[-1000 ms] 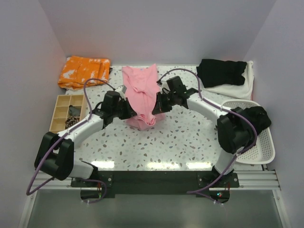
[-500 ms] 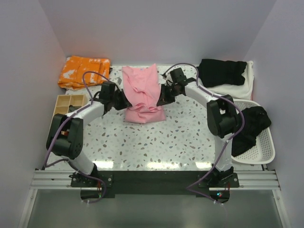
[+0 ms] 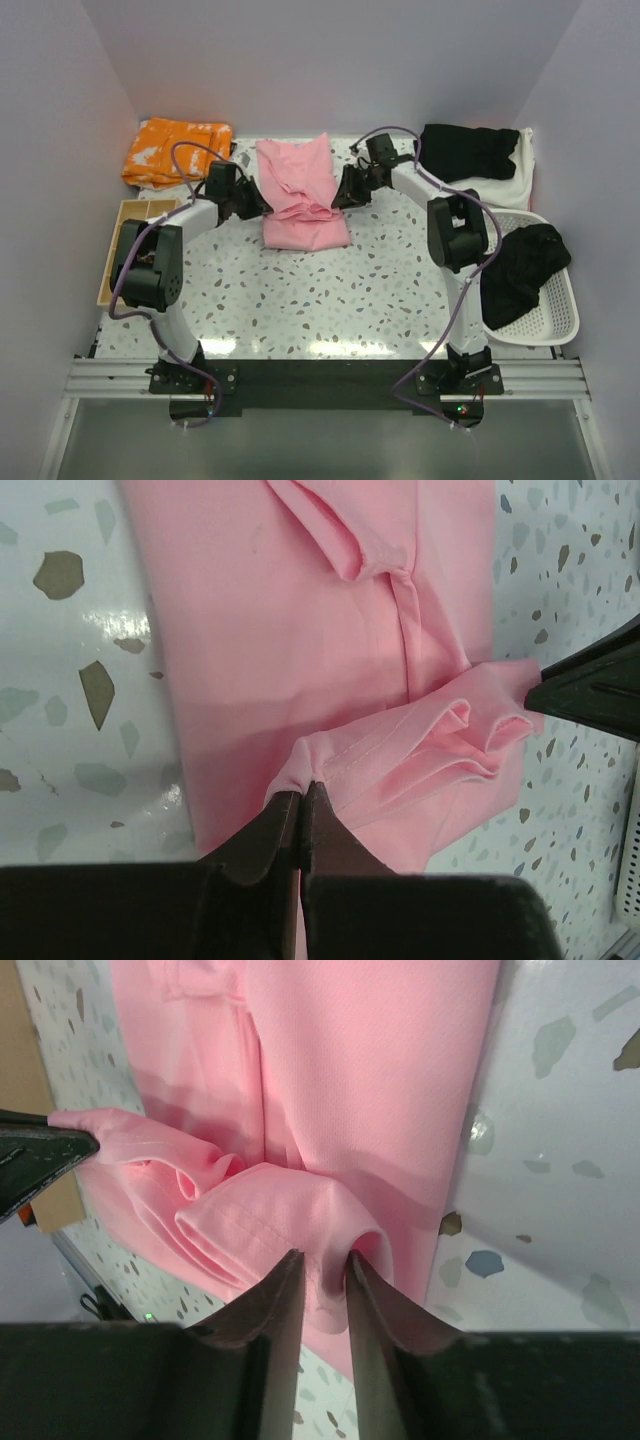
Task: Fold and stack the t-shirts
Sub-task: Fold the folded rectangular tshirt in 1/3 of the way
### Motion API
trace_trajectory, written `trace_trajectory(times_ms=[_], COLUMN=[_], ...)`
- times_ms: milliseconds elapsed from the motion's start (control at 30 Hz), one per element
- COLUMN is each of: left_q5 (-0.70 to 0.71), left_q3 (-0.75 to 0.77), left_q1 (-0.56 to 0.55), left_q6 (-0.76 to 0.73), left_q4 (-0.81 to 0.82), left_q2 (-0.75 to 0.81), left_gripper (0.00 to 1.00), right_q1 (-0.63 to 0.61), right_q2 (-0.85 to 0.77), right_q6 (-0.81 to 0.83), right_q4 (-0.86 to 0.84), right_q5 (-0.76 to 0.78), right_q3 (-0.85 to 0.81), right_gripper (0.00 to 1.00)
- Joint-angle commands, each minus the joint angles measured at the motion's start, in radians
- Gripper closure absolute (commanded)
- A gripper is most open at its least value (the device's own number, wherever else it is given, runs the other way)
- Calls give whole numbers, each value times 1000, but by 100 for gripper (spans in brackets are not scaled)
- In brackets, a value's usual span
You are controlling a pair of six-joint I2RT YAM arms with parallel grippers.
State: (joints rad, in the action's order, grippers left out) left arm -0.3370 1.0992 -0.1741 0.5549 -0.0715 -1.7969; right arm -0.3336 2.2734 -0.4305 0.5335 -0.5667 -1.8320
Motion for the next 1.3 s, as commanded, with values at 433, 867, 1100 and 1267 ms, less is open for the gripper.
trace_trajectory(times_ms=[433, 867, 1100, 1267], left_q5=[-43, -439, -369, -254], left_q3=[117, -70, -113, -176], left_q1=[45, 41, 41, 44], left_q6=[-96, 74, 73, -10], left_q4=[159, 584, 687, 576], left_q2=[23, -84, -199, -179], left_gripper=[0, 0, 0, 0], right_q1=[41, -50, -42, -30], right_q2=[-202, -100, 30, 66], right_q6=[62, -39, 13, 35], right_q4=[-73, -245, -199, -149], right_q5=[10, -102, -9, 74], right_q3=[-4, 53, -10, 32], right_gripper=[45, 48, 49, 50])
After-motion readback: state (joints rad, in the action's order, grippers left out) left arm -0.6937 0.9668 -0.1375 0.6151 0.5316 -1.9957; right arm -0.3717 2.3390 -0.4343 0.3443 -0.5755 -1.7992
